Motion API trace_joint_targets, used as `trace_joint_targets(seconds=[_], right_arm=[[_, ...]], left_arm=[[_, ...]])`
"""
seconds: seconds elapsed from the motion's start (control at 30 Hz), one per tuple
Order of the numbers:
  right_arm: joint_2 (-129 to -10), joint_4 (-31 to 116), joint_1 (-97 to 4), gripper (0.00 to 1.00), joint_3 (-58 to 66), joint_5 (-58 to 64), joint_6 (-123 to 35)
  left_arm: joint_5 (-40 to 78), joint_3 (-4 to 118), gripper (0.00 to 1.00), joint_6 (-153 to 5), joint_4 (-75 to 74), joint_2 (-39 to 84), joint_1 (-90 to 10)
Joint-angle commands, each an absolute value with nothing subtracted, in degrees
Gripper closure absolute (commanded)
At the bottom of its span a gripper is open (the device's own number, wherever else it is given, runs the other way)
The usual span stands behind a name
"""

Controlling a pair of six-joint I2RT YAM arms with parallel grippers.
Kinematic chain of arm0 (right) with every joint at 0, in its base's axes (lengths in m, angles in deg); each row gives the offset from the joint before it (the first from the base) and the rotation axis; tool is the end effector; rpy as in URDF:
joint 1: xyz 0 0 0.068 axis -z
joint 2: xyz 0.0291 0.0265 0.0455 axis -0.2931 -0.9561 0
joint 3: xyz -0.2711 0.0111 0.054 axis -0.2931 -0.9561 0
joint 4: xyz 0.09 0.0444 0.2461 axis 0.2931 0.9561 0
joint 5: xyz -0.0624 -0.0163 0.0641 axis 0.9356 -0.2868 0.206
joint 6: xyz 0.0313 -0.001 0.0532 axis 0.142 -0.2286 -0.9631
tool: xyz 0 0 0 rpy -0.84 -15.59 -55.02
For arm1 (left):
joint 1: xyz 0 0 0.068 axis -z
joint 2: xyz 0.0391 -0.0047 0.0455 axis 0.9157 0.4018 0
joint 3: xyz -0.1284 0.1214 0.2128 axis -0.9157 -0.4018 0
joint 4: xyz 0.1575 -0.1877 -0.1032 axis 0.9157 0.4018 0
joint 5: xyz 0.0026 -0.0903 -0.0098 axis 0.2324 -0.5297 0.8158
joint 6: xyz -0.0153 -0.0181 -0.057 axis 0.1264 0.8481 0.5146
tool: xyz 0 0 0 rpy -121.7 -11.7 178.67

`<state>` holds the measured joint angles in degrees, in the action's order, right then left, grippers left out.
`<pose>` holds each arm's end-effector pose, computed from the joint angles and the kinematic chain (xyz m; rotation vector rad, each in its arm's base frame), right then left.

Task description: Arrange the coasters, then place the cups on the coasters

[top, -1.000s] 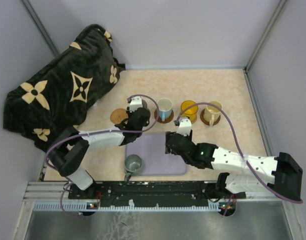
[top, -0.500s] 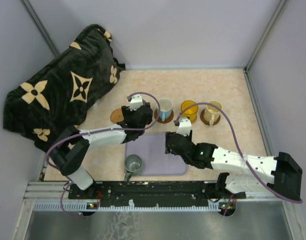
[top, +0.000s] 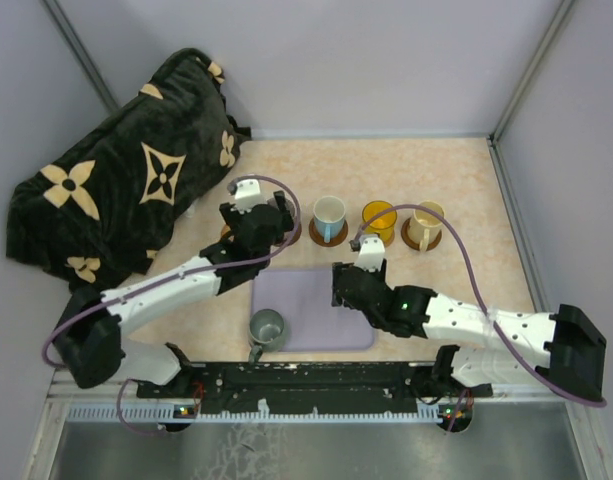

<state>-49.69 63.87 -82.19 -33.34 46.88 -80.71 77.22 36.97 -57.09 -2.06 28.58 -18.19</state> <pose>0.1191 0.1909 0.2272 -0.1114 2.1880 0.3121 0.2408 -0.2150 0.2667 -0.2206 1.8313 -0.0540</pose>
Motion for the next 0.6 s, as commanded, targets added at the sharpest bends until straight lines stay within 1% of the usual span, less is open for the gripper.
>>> trace_joint_targets(seconds=[0.0,0.07,0.13,0.23,0.4,0.57], right_arm=[[-47.1,64.2,-82.8,0.32,-31.5,52.8,-80.2],[-45.7,66.2,-82.6,0.32,-30.9,55.9,-79.8],[-43.9,68.1,-81.3,0.30,-30.4,57.9,-79.5],[-40.5,69.6,-76.2,0.28,-30.5,57.9,-78.6],[-35.1,71.2,-66.5,0.28,-31.8,55.3,-76.7],[-34.1,74.0,-63.6,0.28,-31.0,56.0,-76.5]], left_arm=[[73.3,34.2,0.00,-59.3,1.3,19.3,-17.7],[69.4,32.7,0.00,-62.1,2.9,15.2,-17.7],[65.2,31.5,0.01,-62.7,6.1,11.1,-17.7],[62.1,29.7,0.02,-60.8,11.8,5.4,-17.4],[62.8,29.7,0.00,-53.3,26.1,-0.1,-13.0],[62.8,30.1,0.00,-41.6,37.3,-1.2,-4.4]])
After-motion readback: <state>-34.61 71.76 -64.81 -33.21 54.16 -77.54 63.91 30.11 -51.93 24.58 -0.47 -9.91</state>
